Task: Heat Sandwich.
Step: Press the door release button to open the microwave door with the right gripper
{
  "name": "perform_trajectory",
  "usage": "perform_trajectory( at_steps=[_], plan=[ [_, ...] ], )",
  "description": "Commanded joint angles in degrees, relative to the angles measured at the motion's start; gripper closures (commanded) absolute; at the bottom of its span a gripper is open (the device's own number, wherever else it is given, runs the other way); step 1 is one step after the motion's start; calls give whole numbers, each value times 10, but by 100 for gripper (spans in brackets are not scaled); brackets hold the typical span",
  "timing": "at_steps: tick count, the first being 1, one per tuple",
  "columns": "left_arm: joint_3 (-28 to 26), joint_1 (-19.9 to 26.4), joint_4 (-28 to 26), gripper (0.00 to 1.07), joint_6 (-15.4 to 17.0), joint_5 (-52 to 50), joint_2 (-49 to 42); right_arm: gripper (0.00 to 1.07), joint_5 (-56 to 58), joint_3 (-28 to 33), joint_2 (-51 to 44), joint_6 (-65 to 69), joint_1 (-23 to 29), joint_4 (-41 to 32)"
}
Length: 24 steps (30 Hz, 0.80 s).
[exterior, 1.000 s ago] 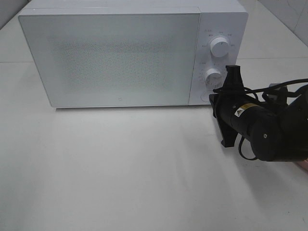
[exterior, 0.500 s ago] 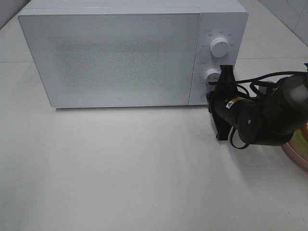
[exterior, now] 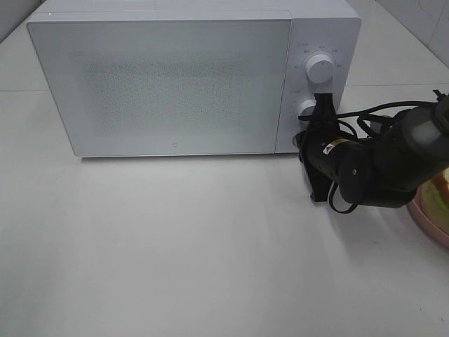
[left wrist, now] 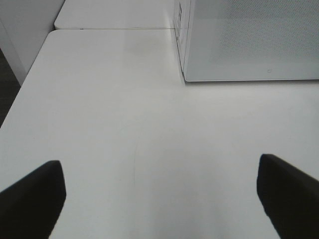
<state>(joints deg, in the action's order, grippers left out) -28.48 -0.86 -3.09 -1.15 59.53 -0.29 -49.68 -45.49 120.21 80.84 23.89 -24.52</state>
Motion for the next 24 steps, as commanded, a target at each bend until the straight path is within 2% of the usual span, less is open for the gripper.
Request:
perform_trajectory(
  at_steps=[1,7,24],
  plan=[
    [1,1,-1,9,0,-2,-15,107,-132,-41,-5,-27,-6,2],
    [1,1,-1,9,0,-2,-15,107,-181,-84,38,-21,-6,8],
    [1,1,-1,9,0,-2,-15,107,-163,-85,38,-16,-5,30]
  ],
)
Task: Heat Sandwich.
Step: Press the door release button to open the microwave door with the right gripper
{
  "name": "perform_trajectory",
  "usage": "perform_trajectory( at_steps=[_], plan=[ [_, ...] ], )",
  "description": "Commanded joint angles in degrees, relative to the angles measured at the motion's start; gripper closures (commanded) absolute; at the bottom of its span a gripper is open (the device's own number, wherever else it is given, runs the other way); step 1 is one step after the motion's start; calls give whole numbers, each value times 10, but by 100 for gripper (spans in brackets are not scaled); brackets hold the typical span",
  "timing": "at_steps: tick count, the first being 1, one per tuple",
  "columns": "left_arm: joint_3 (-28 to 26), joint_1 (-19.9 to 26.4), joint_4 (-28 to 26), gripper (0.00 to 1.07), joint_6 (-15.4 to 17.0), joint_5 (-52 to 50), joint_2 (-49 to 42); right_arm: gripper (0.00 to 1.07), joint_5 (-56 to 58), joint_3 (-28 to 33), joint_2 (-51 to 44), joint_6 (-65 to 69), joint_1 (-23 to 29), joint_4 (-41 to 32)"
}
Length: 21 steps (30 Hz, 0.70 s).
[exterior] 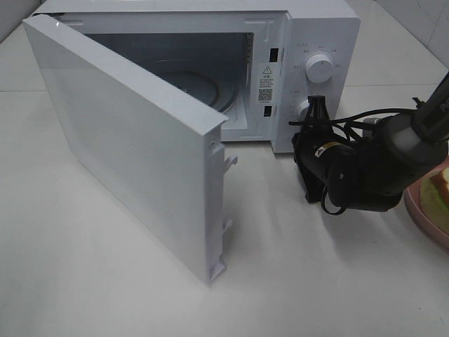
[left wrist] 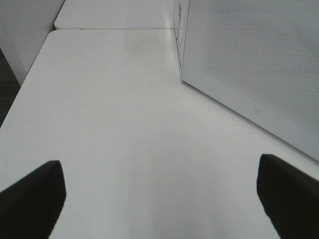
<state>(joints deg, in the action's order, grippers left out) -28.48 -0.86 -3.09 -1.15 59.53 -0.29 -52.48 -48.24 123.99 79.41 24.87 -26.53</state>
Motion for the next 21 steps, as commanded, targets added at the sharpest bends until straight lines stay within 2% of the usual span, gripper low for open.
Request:
perform_trajectory(
  at_steps=[1,5,11,21],
  plan=[
    [1,1,-1,9,0,-2,-15,107,-135,-58,1,-2,-14,50],
    [1,1,-1,9,0,-2,-15,107,-93,-52,-20,-2,-14,52],
    [1,1,-1,9,0,-2,-15,107,-93,-38,-25,-2,-14,52],
    [1,1,-1,9,0,-2,-15,107,-77,21,-41,15,-14,70]
  ],
)
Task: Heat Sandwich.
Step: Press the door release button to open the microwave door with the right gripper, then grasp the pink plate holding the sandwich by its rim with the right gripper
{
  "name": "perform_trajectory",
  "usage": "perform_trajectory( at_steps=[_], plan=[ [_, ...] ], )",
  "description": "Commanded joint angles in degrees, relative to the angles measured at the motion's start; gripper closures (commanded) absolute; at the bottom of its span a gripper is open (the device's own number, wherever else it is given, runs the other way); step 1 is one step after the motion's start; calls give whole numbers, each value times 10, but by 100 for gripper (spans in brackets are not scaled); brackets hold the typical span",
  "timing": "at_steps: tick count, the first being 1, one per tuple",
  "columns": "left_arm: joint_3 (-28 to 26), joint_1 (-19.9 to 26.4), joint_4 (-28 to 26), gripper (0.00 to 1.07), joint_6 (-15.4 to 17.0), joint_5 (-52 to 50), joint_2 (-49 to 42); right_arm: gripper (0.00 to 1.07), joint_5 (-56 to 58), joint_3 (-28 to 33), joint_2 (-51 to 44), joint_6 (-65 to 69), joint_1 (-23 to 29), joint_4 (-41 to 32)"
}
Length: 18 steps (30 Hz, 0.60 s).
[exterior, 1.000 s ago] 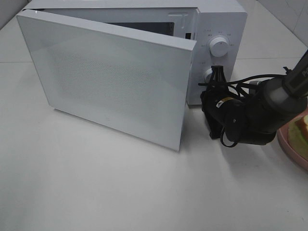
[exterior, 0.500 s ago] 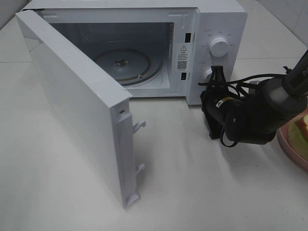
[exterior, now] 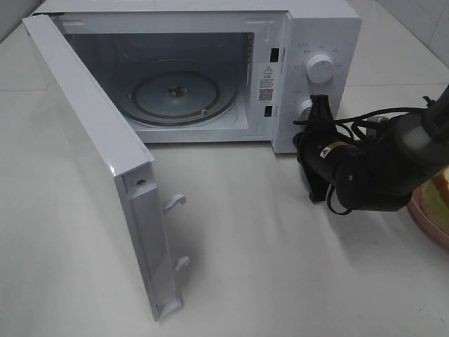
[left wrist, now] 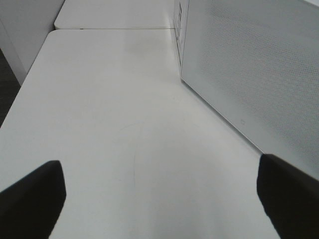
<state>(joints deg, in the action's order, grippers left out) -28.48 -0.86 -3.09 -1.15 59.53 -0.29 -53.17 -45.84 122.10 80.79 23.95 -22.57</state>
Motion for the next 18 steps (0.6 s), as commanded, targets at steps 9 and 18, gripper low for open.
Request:
perform_trajectory(
  at_steps=[9,18],
  plan=[
    [1,1,-1,9,0,-2,-15,107,-55,58,-61,15,-5,44],
    [1,1,-1,9,0,-2,-15,106,-63,132,-108,32,-5,72]
  ],
)
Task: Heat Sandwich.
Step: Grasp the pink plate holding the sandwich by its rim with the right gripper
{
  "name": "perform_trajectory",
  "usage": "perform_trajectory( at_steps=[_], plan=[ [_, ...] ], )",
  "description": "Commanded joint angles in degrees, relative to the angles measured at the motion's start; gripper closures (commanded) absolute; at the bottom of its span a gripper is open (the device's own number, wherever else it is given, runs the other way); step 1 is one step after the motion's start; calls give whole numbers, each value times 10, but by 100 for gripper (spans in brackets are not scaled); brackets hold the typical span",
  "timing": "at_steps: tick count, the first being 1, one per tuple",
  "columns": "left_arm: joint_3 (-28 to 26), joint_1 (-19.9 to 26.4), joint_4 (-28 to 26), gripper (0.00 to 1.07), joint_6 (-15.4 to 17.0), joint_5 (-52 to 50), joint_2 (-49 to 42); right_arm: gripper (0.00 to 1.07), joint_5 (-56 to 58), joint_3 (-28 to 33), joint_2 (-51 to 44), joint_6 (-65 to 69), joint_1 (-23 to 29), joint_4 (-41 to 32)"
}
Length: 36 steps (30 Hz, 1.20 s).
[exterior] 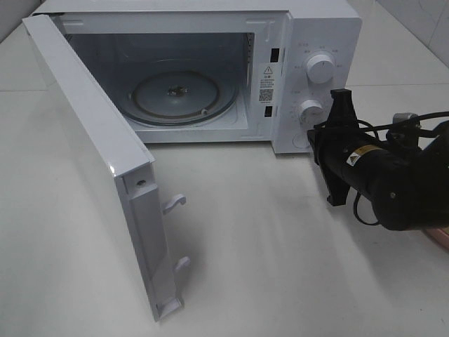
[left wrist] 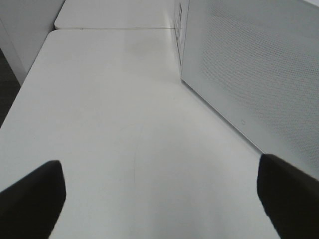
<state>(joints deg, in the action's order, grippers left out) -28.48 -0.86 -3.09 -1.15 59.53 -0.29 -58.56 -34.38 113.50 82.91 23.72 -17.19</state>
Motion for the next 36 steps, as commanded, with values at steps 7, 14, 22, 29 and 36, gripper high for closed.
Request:
perform_trajectory(
  at_steps=[7,14,22,29,36],
  plan=[
    [1,1,-1,9,0,-2,-15,105,-6,81,-80,17,-3,49],
    [1,1,-1,9,0,-2,-15,104,48,129,-137,14,-3,50],
    [1,1,-1,9,0,-2,-15,101,232,156,-229,-53,-3,48],
    [1,1,-1,9,0,-2,-15,100,370,156,-280,-176,-3,35],
    [1,1,-1,9,0,-2,-15,98,502,133,-331,-317,-3,8]
  ],
)
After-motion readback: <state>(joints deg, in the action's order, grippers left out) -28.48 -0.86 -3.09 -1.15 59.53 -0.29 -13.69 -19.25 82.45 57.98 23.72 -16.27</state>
